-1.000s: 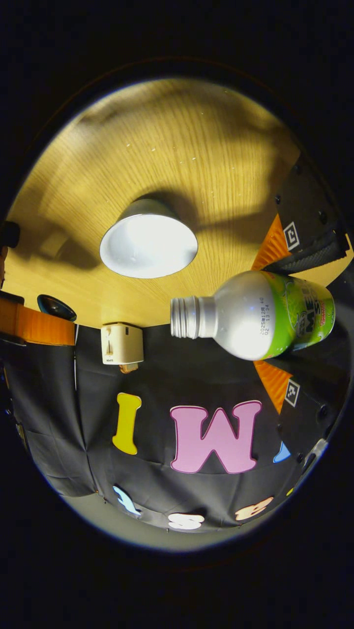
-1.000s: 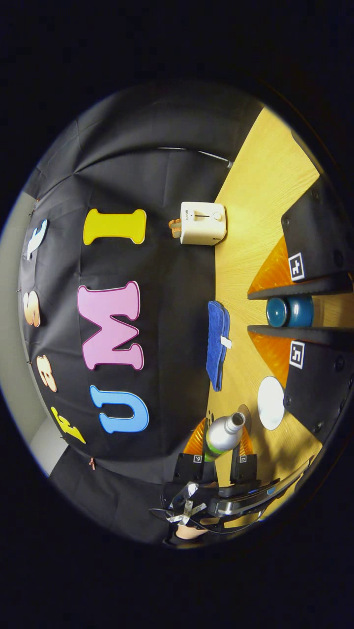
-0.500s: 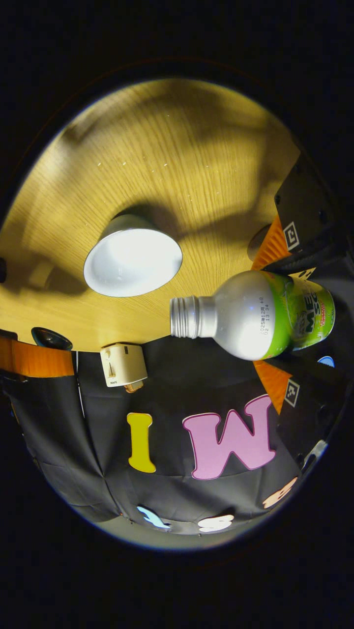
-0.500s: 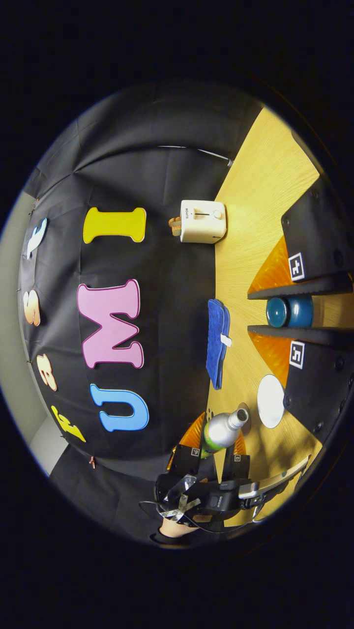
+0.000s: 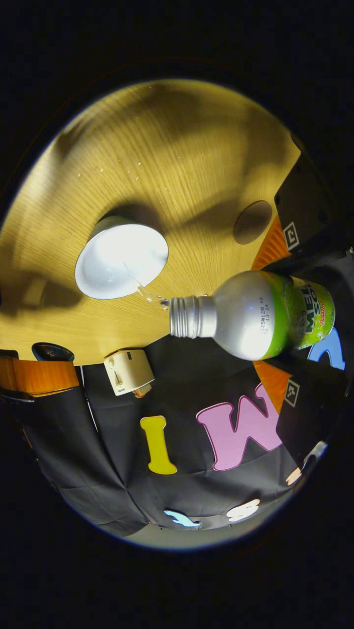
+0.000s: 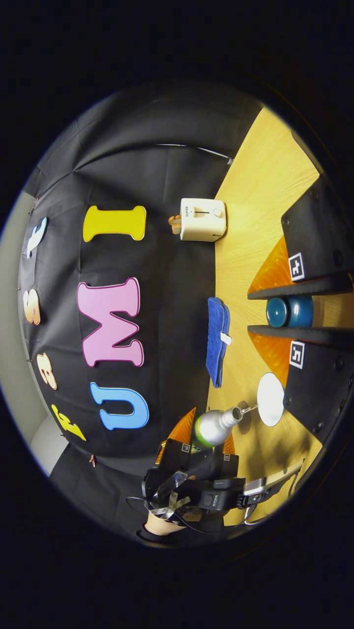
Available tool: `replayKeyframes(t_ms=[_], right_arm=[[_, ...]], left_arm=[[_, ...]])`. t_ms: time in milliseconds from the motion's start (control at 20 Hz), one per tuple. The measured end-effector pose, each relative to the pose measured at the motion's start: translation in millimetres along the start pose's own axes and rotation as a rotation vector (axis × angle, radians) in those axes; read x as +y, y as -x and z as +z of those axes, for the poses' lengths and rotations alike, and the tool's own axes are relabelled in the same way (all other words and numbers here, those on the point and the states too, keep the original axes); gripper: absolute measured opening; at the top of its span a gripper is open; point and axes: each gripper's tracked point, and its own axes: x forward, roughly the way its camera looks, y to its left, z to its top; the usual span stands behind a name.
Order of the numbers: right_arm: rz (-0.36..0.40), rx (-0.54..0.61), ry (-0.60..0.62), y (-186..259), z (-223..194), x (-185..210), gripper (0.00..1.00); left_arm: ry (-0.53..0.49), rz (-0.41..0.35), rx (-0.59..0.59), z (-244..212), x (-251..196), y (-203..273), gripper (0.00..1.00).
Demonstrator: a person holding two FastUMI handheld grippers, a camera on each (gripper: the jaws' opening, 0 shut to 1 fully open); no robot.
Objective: Open the teacup lid with one hand, grasp the water bottle and pour water into the teacup with the other hand; after pouring, place the water bottle on the coaster and then close the teacup lid.
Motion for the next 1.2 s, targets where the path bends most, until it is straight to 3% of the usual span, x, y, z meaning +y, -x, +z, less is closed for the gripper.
replayKeyframes(t_ms=[900, 1200], right_arm=[[0.0, 0.0, 0.0, 0, 0, -1, 0.29], [0.0, 0.0, 0.0, 0, 0, -1, 0.3]], left_arm=[[-0.255, -0.059, 0.017, 0, 17, 3, 0.8], [-0.296, -0.078, 0.03, -2, 23, 3, 0.8]])
